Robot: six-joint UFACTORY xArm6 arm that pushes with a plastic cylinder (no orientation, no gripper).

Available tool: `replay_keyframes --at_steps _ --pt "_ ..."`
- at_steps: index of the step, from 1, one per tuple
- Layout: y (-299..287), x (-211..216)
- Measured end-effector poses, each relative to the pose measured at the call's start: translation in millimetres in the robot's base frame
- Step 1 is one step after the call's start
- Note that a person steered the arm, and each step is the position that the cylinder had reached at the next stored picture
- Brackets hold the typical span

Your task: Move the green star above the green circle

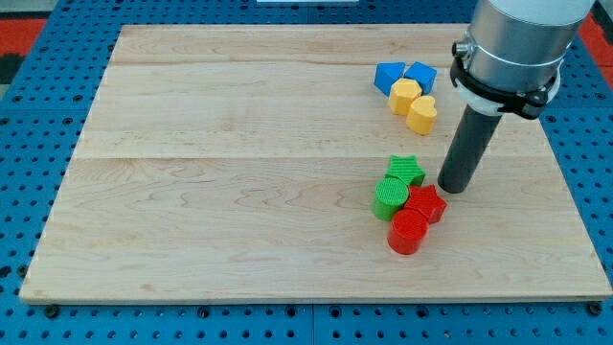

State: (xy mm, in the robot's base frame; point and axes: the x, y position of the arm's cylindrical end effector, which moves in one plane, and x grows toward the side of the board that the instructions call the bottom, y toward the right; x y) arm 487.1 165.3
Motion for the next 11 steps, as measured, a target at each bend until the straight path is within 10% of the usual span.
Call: replay_keyframes --at_steps 11 --pt "3.4 -24.8"
